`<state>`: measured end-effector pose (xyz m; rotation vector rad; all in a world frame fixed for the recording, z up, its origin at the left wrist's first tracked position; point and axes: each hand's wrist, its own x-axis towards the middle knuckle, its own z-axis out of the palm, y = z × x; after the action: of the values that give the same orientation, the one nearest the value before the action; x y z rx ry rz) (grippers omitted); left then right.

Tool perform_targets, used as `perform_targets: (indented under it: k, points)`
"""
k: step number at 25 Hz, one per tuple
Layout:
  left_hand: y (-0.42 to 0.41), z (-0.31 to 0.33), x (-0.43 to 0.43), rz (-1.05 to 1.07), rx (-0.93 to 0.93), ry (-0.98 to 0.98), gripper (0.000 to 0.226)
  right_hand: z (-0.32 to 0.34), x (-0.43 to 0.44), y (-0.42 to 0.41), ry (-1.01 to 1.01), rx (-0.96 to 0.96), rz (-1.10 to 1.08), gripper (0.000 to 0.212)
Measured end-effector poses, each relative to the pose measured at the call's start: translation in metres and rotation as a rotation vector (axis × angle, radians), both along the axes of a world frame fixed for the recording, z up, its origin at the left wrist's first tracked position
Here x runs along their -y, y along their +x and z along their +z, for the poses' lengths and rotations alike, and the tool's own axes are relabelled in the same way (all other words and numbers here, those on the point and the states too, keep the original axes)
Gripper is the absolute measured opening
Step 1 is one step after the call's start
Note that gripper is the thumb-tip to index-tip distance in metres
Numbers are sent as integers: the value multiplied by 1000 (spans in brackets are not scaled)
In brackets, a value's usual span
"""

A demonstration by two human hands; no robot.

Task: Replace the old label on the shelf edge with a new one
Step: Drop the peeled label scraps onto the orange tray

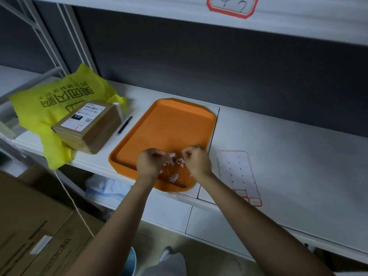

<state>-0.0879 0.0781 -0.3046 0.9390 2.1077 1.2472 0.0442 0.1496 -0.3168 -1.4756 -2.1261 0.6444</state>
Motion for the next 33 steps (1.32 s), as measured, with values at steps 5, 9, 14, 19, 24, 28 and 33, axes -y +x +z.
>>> perform_targets:
  k: [5, 9, 14, 19, 24, 28, 33]
  points:
    - [8, 0, 1, 1, 162, 85, 18, 15, -1, 9, -314, -384, 144, 12]
    - [15, 8, -1, 20, 477, 2, 23, 19, 10, 11, -311, -430, 184, 11]
    - [11, 18, 1, -43, 861, -136, 41, 21, 15, 14, -346, -585, 176, 7]
    - [10, 21, 2, -77, 1066, -220, 27, 21, 15, 15, -310, -548, 178, 2]
    - [-6, 20, 12, -27, 954, -154, 14, 18, 4, 23, -98, -263, 88, 6]
    - [-10, 21, 15, 26, 743, -78, 33, 14, 5, 23, -30, -115, 74, 8]
    - [0, 18, 13, 24, 515, -53, 13, 10, 15, 11, -68, -91, 206, 17]
